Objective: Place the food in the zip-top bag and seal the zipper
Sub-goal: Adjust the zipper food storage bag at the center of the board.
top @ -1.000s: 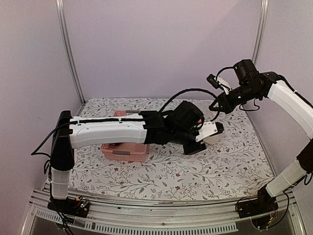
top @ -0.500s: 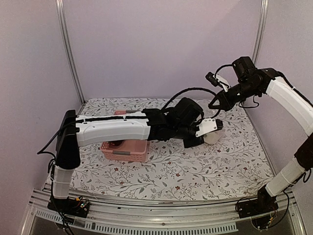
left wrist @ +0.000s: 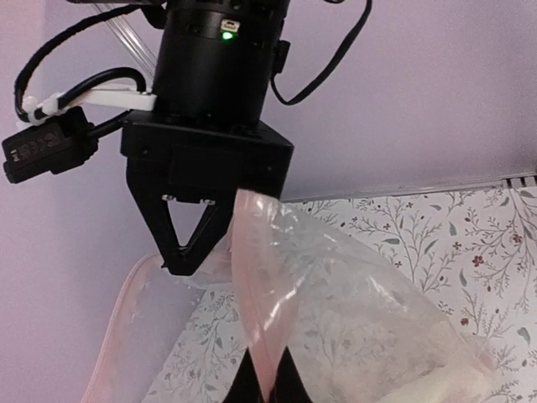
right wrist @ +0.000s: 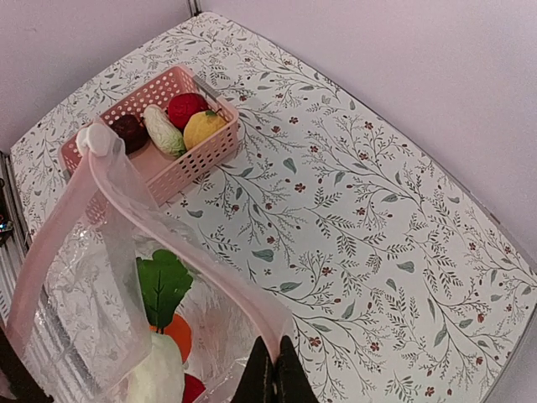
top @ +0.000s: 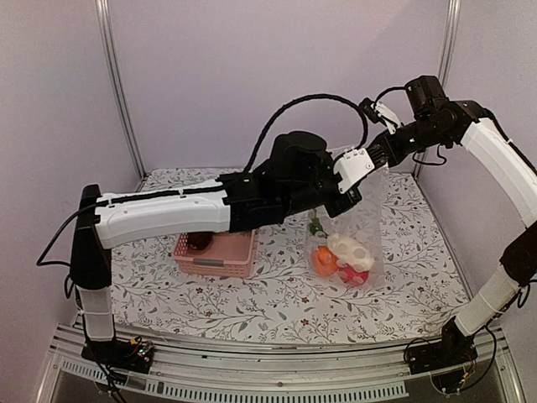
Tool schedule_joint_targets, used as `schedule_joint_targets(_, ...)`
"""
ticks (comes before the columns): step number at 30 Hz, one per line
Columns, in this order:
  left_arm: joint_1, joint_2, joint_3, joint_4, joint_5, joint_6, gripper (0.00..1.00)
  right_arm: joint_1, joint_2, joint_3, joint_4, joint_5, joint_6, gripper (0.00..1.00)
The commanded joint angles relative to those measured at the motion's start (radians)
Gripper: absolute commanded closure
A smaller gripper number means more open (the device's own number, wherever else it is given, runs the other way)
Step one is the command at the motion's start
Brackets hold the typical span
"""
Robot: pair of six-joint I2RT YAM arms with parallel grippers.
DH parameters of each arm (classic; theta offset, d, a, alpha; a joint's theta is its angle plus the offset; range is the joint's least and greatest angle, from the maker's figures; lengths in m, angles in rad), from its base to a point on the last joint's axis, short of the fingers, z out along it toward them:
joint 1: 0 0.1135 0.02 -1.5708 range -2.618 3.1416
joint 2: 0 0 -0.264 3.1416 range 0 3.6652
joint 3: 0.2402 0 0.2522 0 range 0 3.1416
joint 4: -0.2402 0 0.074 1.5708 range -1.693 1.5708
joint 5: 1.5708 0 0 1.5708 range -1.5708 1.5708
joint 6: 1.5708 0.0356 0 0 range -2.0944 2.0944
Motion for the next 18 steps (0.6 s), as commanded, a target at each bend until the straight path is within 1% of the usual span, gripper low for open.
schedule_joint_targets(1,-0.036,0.055,0.032,0.007,-0.063,0.05,1.0,-0.004,-0.009,0.012,0.005,0.006,0.006,1.0)
schedule_joint_targets(3,-0.039,0.062,0.05,-0.014,-0.071,0.056,1.0,-0.005,-0.01,0.012,0.01,0.013,0.009,1.0)
schedule_joint_targets(7,-0.057,0.028,0.025,-0.013,-0.062,0.038,0.99,-0.005,-0.014,-0.015,0.028,0.082,0.006,1.0)
schedule_joint_targets(8,-0.062,0.018,0.017,-0.012,-0.068,0.037,0.89,-0.004,-0.015,-0.026,0.038,0.099,0.005,1.0)
schedule_joint_targets(11,-0.086,-0.01,-0.011,-0.017,-0.117,0.024,0.52,-0.005,-0.028,-0.053,0.061,0.106,0.005,1.0)
schedule_joint_targets(13,-0.107,-0.049,-0.055,-0.019,-0.142,0.012,0.42,-0.005,-0.037,-0.065,0.063,0.087,0.005,1.0)
schedule_joint_targets(15,-0.125,-0.098,-0.117,-0.009,-0.169,-0.026,0.35,-0.005,-0.045,-0.085,0.067,0.076,0.003,1.0)
schedule_joint_targets(16,-0.134,-0.126,-0.152,-0.002,-0.178,-0.055,0.33,-0.004,-0.052,-0.097,0.071,0.076,0.001,1.0)
schedule_joint_targets(18,-0.14,-0.193,-0.231,0.005,-0.178,-0.125,0.31,-0.006,-0.063,-0.125,0.088,0.101,-0.001,1.0)
